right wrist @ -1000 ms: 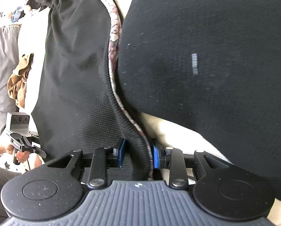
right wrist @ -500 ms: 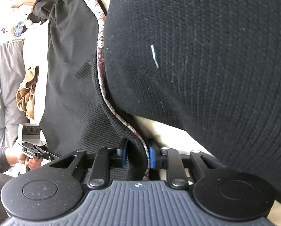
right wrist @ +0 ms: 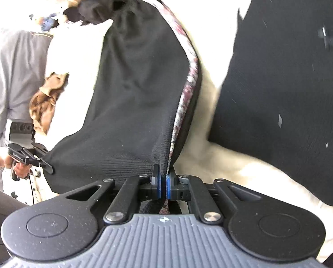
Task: Fold clothes
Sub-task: 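Fold the held leg end over toward the waistband with both grippers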
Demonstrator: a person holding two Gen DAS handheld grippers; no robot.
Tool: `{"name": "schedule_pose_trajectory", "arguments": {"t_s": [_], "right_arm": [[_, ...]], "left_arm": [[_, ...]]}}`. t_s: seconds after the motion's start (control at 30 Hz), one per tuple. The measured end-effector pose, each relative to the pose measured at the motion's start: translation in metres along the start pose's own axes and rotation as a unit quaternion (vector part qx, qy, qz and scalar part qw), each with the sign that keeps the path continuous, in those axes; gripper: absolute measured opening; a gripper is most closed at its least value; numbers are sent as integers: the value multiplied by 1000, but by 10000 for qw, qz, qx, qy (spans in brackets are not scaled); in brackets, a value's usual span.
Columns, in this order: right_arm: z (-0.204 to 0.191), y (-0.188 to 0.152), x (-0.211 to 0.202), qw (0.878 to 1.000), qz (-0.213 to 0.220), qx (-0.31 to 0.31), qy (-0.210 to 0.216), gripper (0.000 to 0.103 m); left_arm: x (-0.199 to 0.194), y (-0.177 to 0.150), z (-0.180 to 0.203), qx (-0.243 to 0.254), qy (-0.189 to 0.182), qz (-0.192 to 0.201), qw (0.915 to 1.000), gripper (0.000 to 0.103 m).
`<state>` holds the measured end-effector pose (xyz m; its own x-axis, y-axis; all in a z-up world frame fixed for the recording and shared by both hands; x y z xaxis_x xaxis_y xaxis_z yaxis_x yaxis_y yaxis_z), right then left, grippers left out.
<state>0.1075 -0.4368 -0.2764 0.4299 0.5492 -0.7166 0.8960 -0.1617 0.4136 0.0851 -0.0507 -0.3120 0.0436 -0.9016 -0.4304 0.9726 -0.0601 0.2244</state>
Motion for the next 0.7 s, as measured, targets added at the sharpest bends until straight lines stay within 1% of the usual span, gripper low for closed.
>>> {"name": "schedule_pose_trajectory", "arguments": {"t_s": [0.07,0.2,0.27,0.3,0.37,0.4,0.53,0.63,0.7], "right_arm": [[-17,8,-9,9998,147,-48,90,5],[-45,16,-23,9989,367,-132,265,4],[-62,20,-33,9979,492,-185,373,4],[-74,21,-38,9973,546,-248,416,4],[-90,22,-46,9964,614,-343,469,4],[-98,21,-53,9958,657,-394,491,4],[-130,22,-72,9926,864,-591,617,4],[-153,24,-85,9912,962,-737,536,4],[-172,24,-93,9890,1012,-894,603,4]], "left_arm": [[-17,10,19,209,25,157,9997,5],[-49,14,47,593,116,354,9975,5],[-66,10,60,703,55,427,9966,5],[-67,10,62,724,45,444,9964,5],[-90,6,78,827,-94,673,9943,5],[-91,6,78,836,-105,708,9939,5],[-119,0,94,988,-212,1119,9886,5],[-131,-3,100,1054,-302,1281,9857,5],[-142,-5,102,1063,-395,1421,9833,5]]}}
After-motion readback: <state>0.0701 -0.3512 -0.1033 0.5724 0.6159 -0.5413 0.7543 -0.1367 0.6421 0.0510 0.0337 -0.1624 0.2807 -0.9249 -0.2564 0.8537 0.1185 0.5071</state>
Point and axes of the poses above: each gripper's, at about its wrist camera, not at the fingertips, and x roughly the way its jaws point, z to its right, y to its top, the point moved 7 cm from there along x, roughly the way its jaws point, and after that the axes turned 15 degrees about z, right-handed, at the moved point
